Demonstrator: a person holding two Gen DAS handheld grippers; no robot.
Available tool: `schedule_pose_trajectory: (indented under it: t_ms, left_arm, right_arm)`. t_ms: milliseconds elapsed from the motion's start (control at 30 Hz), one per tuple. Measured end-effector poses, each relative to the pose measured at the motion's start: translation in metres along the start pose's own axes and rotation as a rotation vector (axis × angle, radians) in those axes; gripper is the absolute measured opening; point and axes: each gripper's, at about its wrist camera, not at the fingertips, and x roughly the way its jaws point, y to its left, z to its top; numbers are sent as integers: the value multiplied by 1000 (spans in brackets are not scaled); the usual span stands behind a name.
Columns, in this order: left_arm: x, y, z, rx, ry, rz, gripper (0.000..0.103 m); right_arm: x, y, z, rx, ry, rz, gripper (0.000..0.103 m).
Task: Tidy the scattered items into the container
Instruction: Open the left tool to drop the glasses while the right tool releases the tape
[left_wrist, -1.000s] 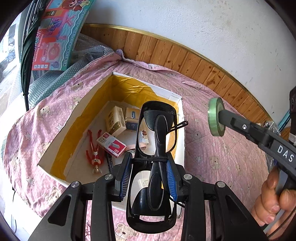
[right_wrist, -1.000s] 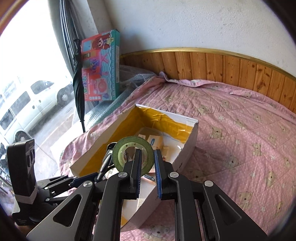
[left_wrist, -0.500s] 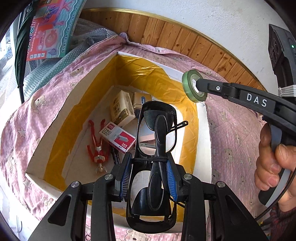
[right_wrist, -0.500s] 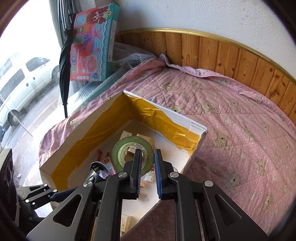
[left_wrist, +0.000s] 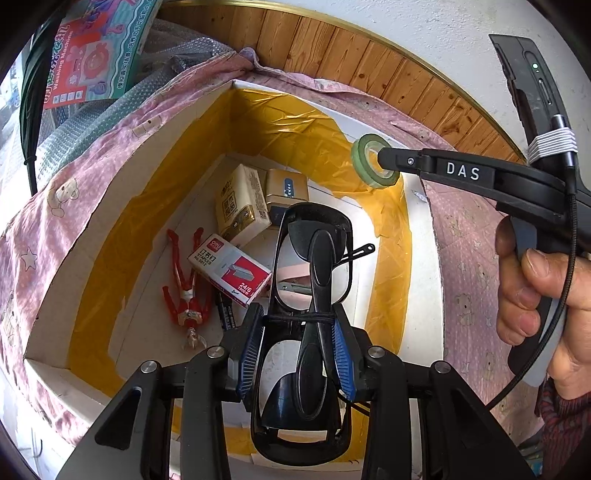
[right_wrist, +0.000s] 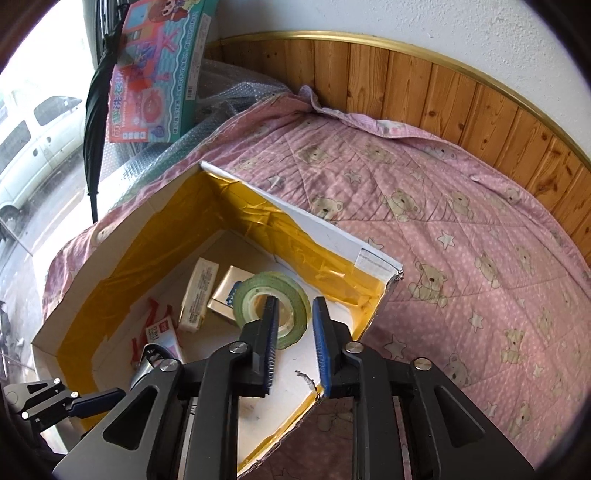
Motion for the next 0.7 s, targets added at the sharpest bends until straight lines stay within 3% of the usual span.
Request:
schedule_pose_trajectory:
  t_ms: [67, 333, 700]
  left_arm:
    - [2, 2, 0, -3, 11, 9, 44]
    - [-20, 14, -3, -30, -27, -2, 44]
    - [-52, 10, -23, 10, -36, 44, 45]
  right_arm:
    - [-3, -5, -2, 21, -15, 2, 39]
    - [-36, -17, -18, 83, -58, 53, 39]
    - [-88, -5, -63, -9, -45, 92, 39]
